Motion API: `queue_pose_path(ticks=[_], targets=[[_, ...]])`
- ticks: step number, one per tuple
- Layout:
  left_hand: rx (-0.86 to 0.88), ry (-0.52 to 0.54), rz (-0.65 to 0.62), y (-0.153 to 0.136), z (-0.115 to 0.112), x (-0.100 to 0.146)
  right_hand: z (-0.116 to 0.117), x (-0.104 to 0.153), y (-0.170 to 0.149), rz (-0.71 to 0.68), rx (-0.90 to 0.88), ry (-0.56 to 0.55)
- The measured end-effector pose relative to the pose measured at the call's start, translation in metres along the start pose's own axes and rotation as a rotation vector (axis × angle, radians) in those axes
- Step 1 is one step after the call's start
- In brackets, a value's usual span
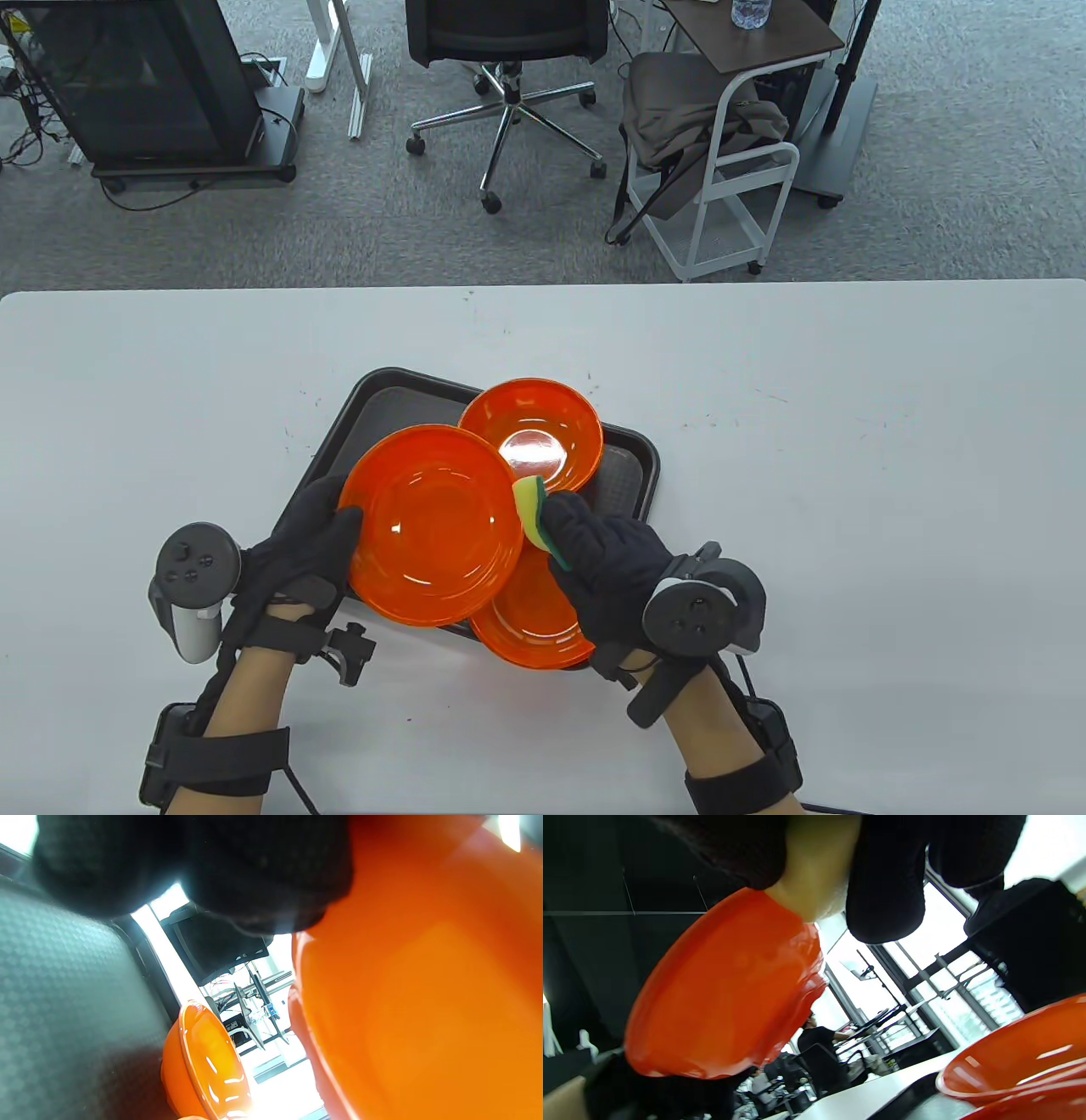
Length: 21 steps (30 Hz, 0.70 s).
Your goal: Wipe bowl with sponge
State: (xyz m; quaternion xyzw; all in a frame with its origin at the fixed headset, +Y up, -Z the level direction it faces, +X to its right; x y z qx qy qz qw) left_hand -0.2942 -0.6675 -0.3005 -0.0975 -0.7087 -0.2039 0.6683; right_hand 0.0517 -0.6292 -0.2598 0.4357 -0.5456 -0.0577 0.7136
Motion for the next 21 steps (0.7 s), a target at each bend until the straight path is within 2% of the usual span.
queue_pose_path(ticks=[7,14,21], targets=[[-0.119,0.033,0.024,0.005,0.001,0.003,0.004,0.001,-0.006,0.014,-0.191,-0.039],[-0.084,-0.047,-0.027,0.014,-0.015,0.003,0.001,0.003,-0.013,0.045,-0.312,-0.134],[-0.032,-0.168,-0.089,0.028,-0.03,0.005,0.004,0.003,-0.02,0.057,-0.47,-0.16]])
Point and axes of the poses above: the tracker on the back of each hand, its own y axis roughly to the thumb side, its own x axis roughly from the fingertips to the wrist, z = x × y, the point moved 4 cm from there along -x, roughly from the wrist to the fingertips, and after that the axes turned 1 degree about -y, right-handed, at the moved point
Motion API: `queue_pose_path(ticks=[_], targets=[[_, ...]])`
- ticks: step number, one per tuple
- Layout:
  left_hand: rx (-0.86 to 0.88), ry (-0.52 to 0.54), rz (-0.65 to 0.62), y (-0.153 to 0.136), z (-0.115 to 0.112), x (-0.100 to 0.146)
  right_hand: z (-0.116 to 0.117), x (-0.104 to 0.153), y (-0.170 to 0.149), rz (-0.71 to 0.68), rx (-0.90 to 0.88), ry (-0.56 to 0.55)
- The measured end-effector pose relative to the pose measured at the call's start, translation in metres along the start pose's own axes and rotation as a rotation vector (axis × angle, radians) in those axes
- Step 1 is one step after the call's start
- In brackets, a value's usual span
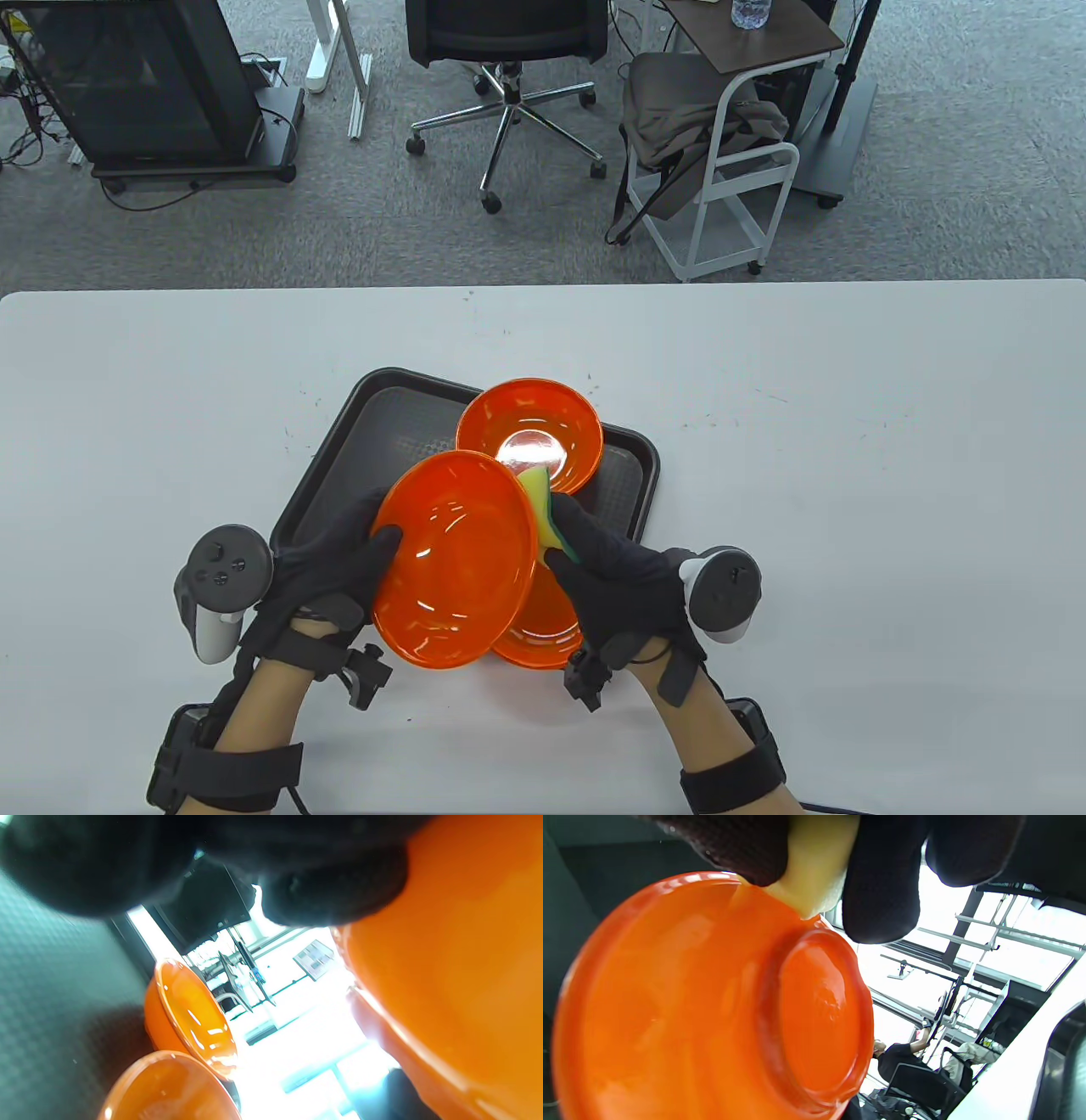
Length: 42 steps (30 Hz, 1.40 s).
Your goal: Wipe bowl with sponge
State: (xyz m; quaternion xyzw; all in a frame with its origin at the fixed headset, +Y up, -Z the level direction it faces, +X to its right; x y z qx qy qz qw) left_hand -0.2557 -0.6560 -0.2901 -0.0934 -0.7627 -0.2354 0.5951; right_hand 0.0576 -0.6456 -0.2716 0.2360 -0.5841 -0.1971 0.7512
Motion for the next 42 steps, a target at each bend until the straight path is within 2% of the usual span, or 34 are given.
queue_pose_path(ticks=[7,16,21,27,32,36,42], targets=[[-0.034,-0.105,-0.064,0.014,-0.022,-0.001,0.014,0.0,-0.009,0.053,-0.139,0.043],[-0.049,-0.119,-0.145,0.03,-0.036,0.002,0.044,0.003,-0.018,0.124,-0.154,0.192],[-0.121,-0.033,-0.176,0.033,-0.028,0.003,0.056,0.003,-0.018,0.147,-0.173,0.246],[-0.061,0.063,-0.163,0.031,-0.018,0.005,0.074,0.007,-0.018,0.192,-0.236,0.355],[-0.059,0.209,-0.111,0.02,0.006,0.007,0.092,0.011,-0.015,0.215,-0.257,0.465],[-0.051,0.304,-0.051,0.004,0.028,0.009,0.095,0.013,-0.015,0.244,-0.309,0.456],[-0.058,0.407,0.011,-0.014,0.052,0.012,0.077,0.009,-0.014,0.22,-0.289,0.349]])
Point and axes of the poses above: the tracker on the back of each hand, its own y axis roughly to the thumb side, its own x axis roughly from the fingertips to the wrist, z = x × y, the point moved 4 cm from there along -x, roughly from the wrist to the fingertips, and after that the axes turned 1 degree about -y, right-handed, at the moved point
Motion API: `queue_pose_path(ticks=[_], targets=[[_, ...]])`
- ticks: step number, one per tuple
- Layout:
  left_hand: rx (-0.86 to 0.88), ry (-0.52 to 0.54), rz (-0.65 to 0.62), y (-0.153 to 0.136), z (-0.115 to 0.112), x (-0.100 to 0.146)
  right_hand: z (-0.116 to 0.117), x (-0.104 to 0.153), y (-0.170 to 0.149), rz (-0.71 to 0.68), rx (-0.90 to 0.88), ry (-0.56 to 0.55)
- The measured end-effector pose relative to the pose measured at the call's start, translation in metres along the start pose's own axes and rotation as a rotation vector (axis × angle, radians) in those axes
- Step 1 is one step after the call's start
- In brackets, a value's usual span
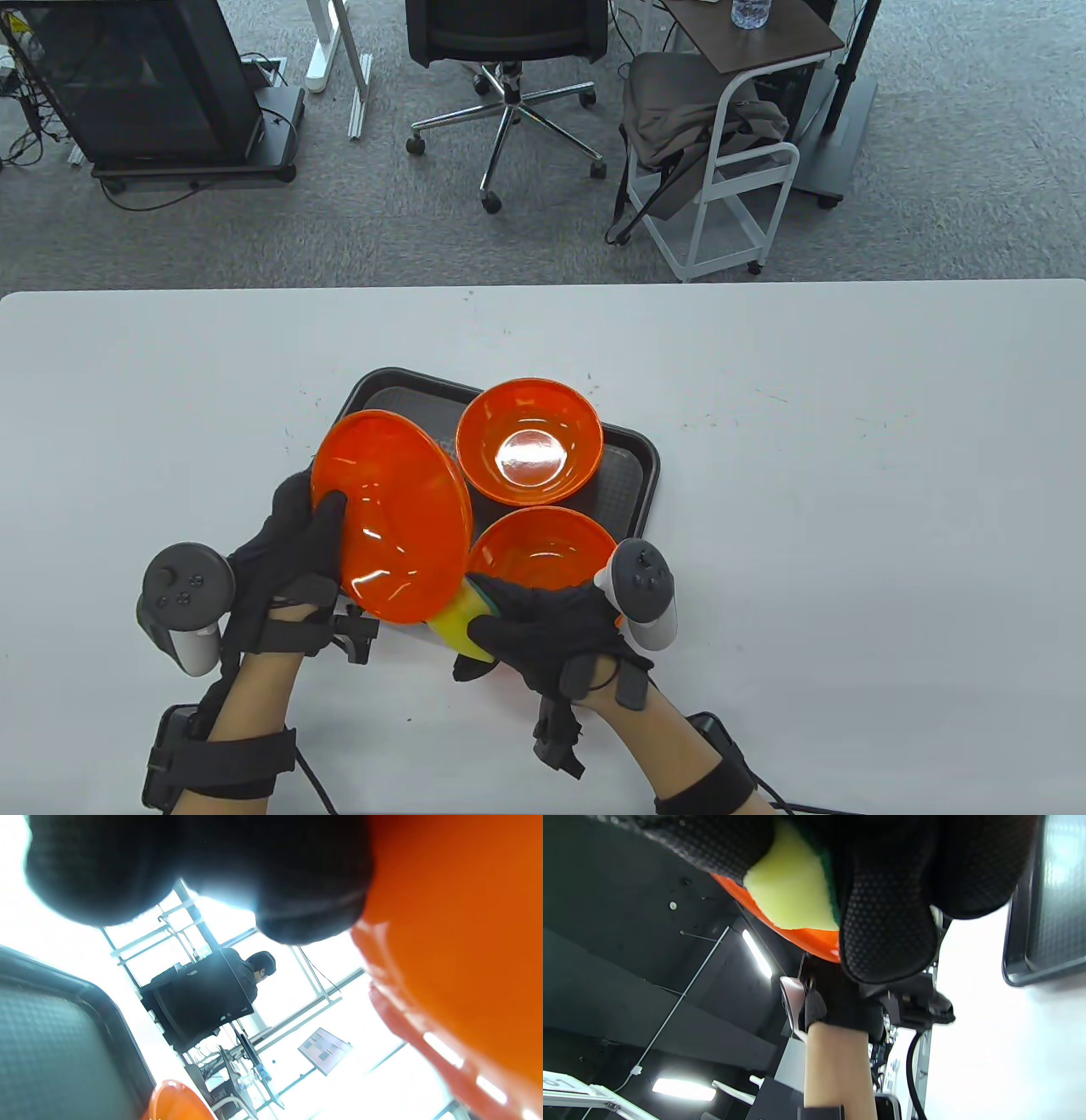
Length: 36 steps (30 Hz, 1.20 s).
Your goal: Wipe bowl with sponge
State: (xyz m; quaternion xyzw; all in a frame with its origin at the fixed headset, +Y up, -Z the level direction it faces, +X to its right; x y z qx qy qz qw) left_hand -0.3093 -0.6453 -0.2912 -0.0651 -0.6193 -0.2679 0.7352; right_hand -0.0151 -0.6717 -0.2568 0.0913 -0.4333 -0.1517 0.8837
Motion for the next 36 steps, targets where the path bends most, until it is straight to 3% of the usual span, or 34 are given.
queue_pose_path(ticks=[6,12,15,18,23,29,36], targets=[[-0.045,0.017,0.017,-0.006,0.006,-0.002,-0.02,0.005,0.014,-0.072,0.039,-0.108],[-0.008,-0.049,-0.001,-0.005,-0.002,-0.003,-0.036,0.012,0.027,-0.14,0.146,-0.225],[-0.012,-0.111,-0.001,-0.001,-0.008,-0.002,-0.042,0.016,0.032,-0.156,0.21,-0.278],[0.003,-0.258,0.008,0.001,-0.022,-0.001,-0.046,0.018,0.035,-0.167,0.267,-0.307],[-0.004,-0.345,-0.059,0.016,-0.04,0.004,-0.049,0.019,0.03,-0.161,0.193,-0.329],[0.014,-0.456,-0.176,0.04,-0.059,0.013,-0.043,0.014,0.017,-0.11,0.15,-0.274],[0.062,-0.427,-0.259,0.056,-0.063,0.019,-0.02,0.006,0.004,-0.038,0.113,-0.108]])
Point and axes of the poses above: the tracker on the back of each hand, its own y axis roughly to the thumb side, its own x axis roughly from the fingertips to the wrist, z = x × y, the point moved 4 cm from there along -x, roughly from the wrist to the fingertips, and after that the axes turned 1 degree about -y, right-handed, at the moved point
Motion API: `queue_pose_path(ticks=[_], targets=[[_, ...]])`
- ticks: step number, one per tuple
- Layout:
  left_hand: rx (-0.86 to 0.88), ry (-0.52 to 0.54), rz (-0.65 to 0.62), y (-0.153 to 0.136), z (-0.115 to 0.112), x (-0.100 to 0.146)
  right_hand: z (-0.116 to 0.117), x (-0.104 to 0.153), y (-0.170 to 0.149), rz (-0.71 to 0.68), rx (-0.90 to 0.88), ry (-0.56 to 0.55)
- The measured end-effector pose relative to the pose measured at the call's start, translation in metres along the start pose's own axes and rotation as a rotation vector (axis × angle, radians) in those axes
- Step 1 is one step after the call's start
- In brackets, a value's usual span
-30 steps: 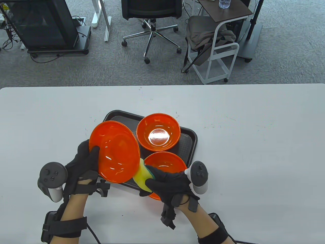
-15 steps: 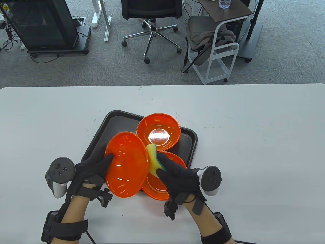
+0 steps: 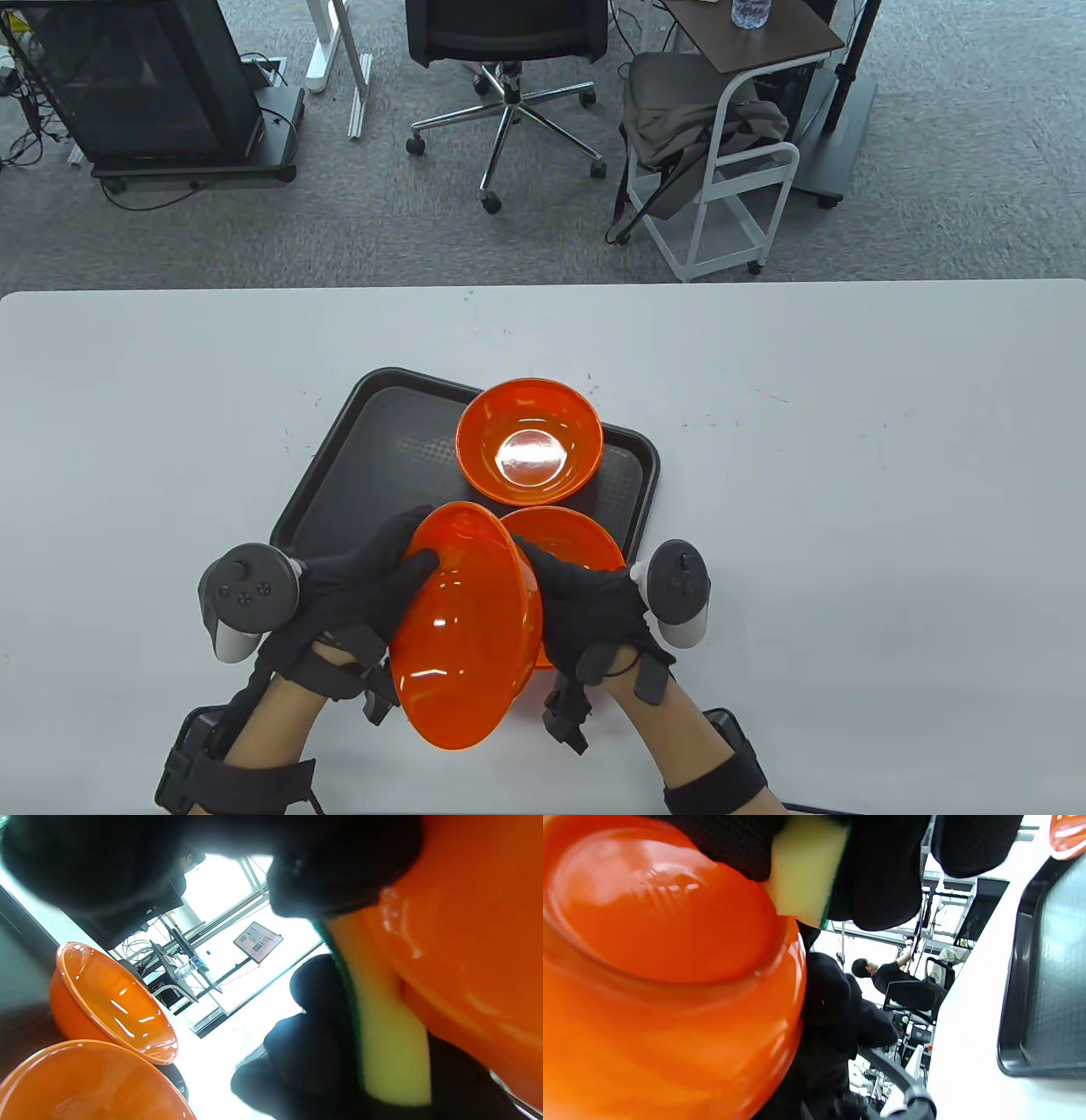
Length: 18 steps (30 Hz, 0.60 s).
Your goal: Wipe bowl with sponge
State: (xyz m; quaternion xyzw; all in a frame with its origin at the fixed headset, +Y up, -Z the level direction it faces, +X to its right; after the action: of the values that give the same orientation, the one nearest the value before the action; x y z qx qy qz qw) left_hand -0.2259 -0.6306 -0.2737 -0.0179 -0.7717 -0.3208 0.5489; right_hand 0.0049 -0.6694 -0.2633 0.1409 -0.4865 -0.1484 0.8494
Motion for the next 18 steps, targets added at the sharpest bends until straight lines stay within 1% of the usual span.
queue_pose_path(ticks=[3,5,9,10,11,12,14,18], targets=[[0.027,0.045,0.001,-0.001,0.004,0.001,0.01,-0.001,-0.002,0.009,-0.005,0.041],[0.026,0.093,0.003,-0.002,0.009,0.002,0.016,-0.002,-0.002,0.012,-0.001,0.057],[0.006,0.164,0.04,-0.008,0.021,0.005,0.024,-0.002,-0.004,0.032,0.023,0.087],[0.003,0.167,0.049,-0.01,0.023,0.006,0.025,-0.002,-0.004,0.034,0.025,0.092],[0.002,0.195,0.067,-0.012,0.026,0.008,0.027,-0.002,-0.004,0.048,0.036,0.106],[0.002,0.215,0.076,-0.014,0.029,0.008,0.028,-0.002,-0.005,0.059,0.052,0.108],[-0.016,0.221,0.086,-0.016,0.033,0.009,0.027,-0.002,-0.004,0.054,0.052,0.106],[-0.05,0.307,0.121,-0.023,0.049,0.013,0.024,-0.003,-0.001,0.042,0.036,0.102]])
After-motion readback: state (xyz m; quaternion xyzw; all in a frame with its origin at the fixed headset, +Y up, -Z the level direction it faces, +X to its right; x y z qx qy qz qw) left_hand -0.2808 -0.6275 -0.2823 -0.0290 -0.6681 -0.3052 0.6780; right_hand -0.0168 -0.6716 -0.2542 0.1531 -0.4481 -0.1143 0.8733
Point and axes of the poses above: the tracker on the back of each hand, its own y axis roughly to the thumb side, its own x axis roughly from the fingertips to the wrist, z = x × y, the point moved 4 cm from there along -x, roughly from the wrist to the fingertips, and after that the axes turned 1 degree about -y, right-handed, at the moved point
